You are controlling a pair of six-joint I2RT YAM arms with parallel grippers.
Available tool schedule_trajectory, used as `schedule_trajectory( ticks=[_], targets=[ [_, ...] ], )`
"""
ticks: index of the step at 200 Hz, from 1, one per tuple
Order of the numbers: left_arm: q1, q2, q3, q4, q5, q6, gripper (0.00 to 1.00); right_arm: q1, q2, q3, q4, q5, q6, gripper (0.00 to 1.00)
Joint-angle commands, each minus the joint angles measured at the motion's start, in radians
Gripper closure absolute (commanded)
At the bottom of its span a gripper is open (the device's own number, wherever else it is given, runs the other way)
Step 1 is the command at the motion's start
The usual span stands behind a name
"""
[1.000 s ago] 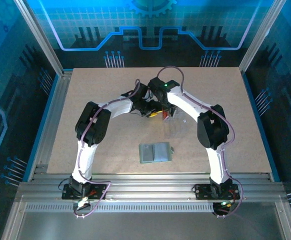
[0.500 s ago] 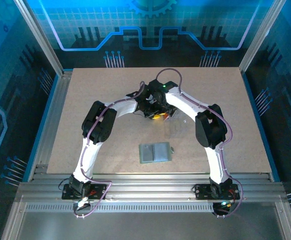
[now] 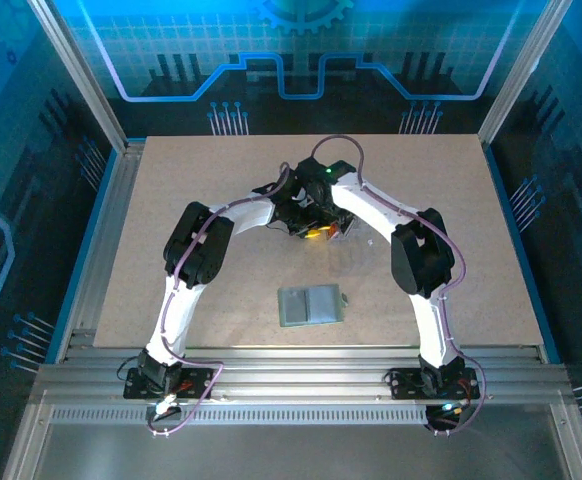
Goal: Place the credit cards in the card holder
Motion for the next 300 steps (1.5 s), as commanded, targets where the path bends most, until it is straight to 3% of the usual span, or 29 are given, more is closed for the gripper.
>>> schedule_trajectory(
  ticks=[1,22,96,155,214,300],
  targets=[
    [-0.006,0.041,-0.018,-0.03,-0.005,0.02,0.62,0.016,0.007,0.026,-0.015,-0.042,0.003,0.55],
    [-0.007,0.037,-0.027,-0.019,-0.005,0.016,0.62,0.017,0.024,0.038,-0.018,-0.058,-0.008,0.49],
    [-0.007,0.039,-0.045,0.004,-0.008,-0.004,0.63,0.003,0.071,0.03,-0.044,0.032,-0.013,0.49],
    [-0.007,0.04,-0.055,0.011,-0.013,-0.011,0.64,-0.001,0.044,0.018,-0.045,0.044,-0.017,0.62],
    [-0.007,0.046,-0.06,0.014,-0.017,-0.014,0.65,-0.002,0.025,0.022,-0.054,0.051,-0.026,0.65],
    [-0.007,0.05,-0.062,0.017,-0.019,-0.018,0.65,-0.006,0.018,0.051,-0.076,0.069,-0.044,0.78]
  ],
)
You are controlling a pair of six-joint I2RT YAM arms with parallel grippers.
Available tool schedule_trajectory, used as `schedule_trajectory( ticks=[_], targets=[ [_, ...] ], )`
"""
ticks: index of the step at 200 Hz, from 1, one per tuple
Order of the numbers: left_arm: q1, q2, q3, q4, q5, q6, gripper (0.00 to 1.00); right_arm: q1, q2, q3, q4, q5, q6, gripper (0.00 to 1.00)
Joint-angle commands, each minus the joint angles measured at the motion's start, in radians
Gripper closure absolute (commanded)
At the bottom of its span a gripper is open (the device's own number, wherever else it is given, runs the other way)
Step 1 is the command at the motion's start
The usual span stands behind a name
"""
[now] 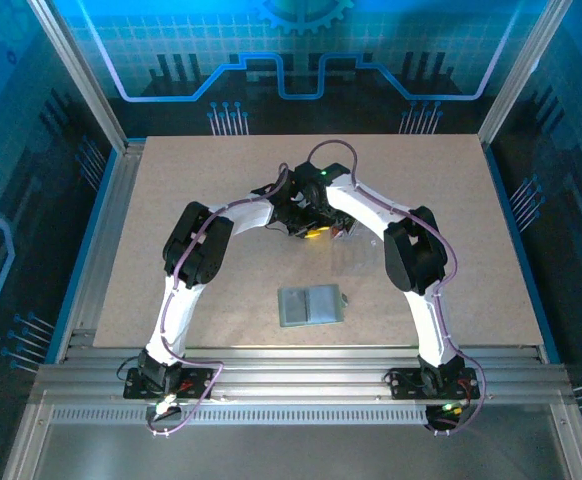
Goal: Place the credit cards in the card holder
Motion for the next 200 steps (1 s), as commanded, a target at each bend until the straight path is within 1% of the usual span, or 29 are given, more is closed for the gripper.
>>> schedule_trajectory(
  ticks=[1,25,56,95,132,155,166,200],
  targets=[
    [-0.011,0.051,-0.04,-0.014,-0.028,-0.011,0.65,-0.009,-0.038,0.027,-0.049,0.027,-0.011,0.78],
    [-0.011,0.051,-0.041,-0.014,-0.027,-0.011,0.65,-0.009,-0.038,0.04,-0.055,0.026,-0.013,0.79],
    [-0.012,0.052,-0.041,-0.014,-0.027,-0.011,0.65,-0.008,-0.039,0.049,-0.06,0.021,-0.019,0.82],
    [-0.011,0.054,-0.041,-0.012,-0.026,-0.011,0.65,-0.014,-0.03,0.062,-0.073,0.022,-0.026,0.82],
    [-0.011,0.057,-0.04,-0.014,-0.026,-0.013,0.65,-0.022,-0.039,0.066,-0.072,0.002,-0.028,0.89],
    [-0.013,0.059,-0.037,-0.014,-0.025,-0.014,0.65,-0.024,-0.044,0.074,-0.073,-0.018,-0.037,0.89],
    [-0.013,0.059,-0.035,-0.014,-0.025,-0.014,0.65,-0.025,-0.047,0.078,-0.077,-0.028,-0.041,0.91],
    [-0.013,0.059,-0.031,-0.016,-0.023,-0.012,0.65,-0.038,-0.061,0.07,-0.065,-0.092,-0.044,0.97]
  ],
)
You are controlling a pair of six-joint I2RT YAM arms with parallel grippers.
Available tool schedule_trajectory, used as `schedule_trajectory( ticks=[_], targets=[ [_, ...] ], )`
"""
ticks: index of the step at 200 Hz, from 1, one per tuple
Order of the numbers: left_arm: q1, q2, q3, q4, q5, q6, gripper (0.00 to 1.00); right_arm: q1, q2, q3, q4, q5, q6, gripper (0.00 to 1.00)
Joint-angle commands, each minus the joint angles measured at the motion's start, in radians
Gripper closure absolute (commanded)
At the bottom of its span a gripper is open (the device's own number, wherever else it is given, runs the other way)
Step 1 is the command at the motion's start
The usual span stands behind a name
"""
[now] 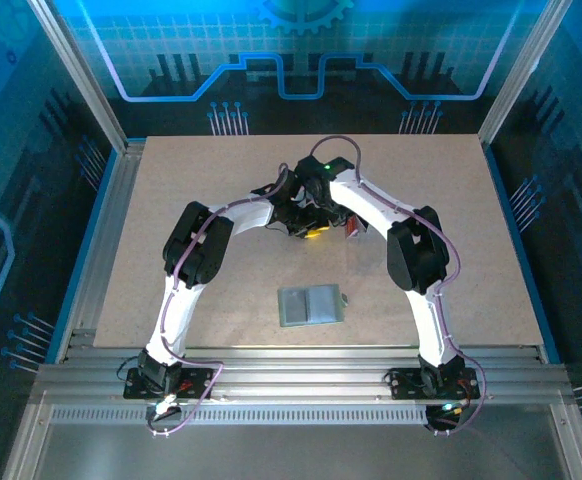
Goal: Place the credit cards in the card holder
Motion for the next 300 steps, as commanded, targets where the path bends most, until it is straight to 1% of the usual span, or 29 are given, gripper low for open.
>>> schedule_trajectory(
  ticks=[1,14,48,92,148,173,206,230,248,278,300],
  targets=[
    [-0.012,0.059,-0.031,-0.016,-0.023,-0.012,0.65,-0.019,-0.055,0.023,-0.023,-0.056,-0.01,0.97],
    [-0.013,0.059,-0.03,-0.017,-0.02,-0.012,0.65,-0.024,-0.059,0.02,-0.02,-0.077,-0.008,1.0],
    [-0.013,0.05,-0.032,-0.016,-0.014,-0.011,0.65,-0.042,-0.07,0.016,-0.018,-0.127,-0.006,1.0],
    [-0.012,0.021,-0.027,-0.021,0.002,-0.003,0.65,-0.088,-0.114,-0.002,-0.006,-0.24,0.006,1.0],
    [-0.01,-0.018,-0.026,-0.018,0.035,0.004,0.65,-0.16,-0.184,-0.065,0.041,-0.441,0.033,1.0],
    [-0.008,-0.052,-0.04,-0.016,0.039,0.007,0.65,-0.189,-0.221,-0.106,0.07,-0.504,0.047,1.0],
    [0.002,-0.154,-0.113,0.016,0.048,0.002,0.64,-0.211,-0.333,-0.189,0.148,-0.626,0.072,1.0],
    [0.002,-0.267,-0.197,0.034,0.038,0.01,0.61,-0.214,-0.437,-0.273,0.213,-0.71,0.095,1.0],
    [0.004,-0.353,-0.27,0.038,0.018,0.024,0.59,-0.214,-0.517,-0.343,0.255,-0.748,0.115,1.0],
    [0.009,-0.481,-0.407,0.041,-0.013,0.04,0.56,-0.213,-0.664,-0.513,0.358,-0.837,0.154,1.0],
    [0.009,-0.569,-0.51,0.028,-0.039,0.065,0.53,-0.199,-0.772,-0.663,0.465,-0.867,0.196,1.0]
  ],
)
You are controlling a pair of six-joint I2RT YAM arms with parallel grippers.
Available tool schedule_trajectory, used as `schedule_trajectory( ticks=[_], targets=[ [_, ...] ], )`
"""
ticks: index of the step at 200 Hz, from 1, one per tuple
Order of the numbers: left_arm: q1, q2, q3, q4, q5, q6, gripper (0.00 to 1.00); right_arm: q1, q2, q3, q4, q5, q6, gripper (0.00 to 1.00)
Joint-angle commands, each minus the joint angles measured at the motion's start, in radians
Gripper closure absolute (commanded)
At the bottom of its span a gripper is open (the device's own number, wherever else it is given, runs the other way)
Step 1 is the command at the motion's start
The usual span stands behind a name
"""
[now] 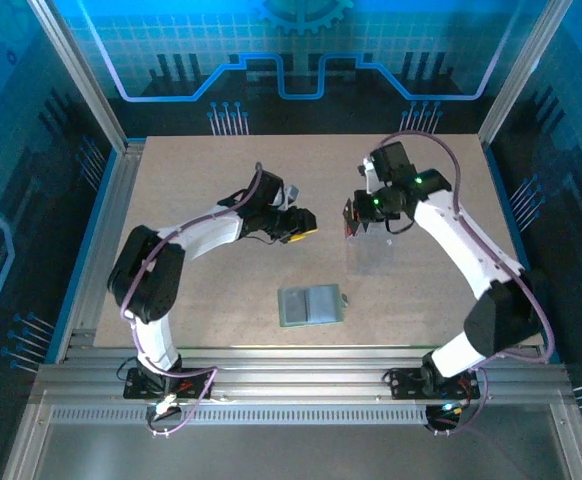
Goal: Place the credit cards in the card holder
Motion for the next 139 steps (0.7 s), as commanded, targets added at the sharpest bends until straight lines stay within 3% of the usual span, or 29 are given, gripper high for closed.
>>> schedule_trajectory(
  ticks=[1,67,111,139],
  targets=[
    [0.008,-0.081,-0.106,-0.022,-0.042,0.047,0.53,0.005,-0.086,-0.126,0.128,-0.085,0.063,1.0],
    [0.006,-0.359,-0.403,-0.099,-0.18,0.102,0.47,0.126,-0.297,-0.356,0.219,-0.026,0.158,1.0],
    [0.006,-0.469,-0.507,-0.163,-0.275,0.124,0.44,0.213,-0.375,-0.458,0.262,0.039,0.222,1.0],
    [0.007,-0.509,-0.536,-0.189,-0.278,0.138,0.4,0.258,-0.41,-0.483,0.254,0.081,0.244,1.0]
  ],
)
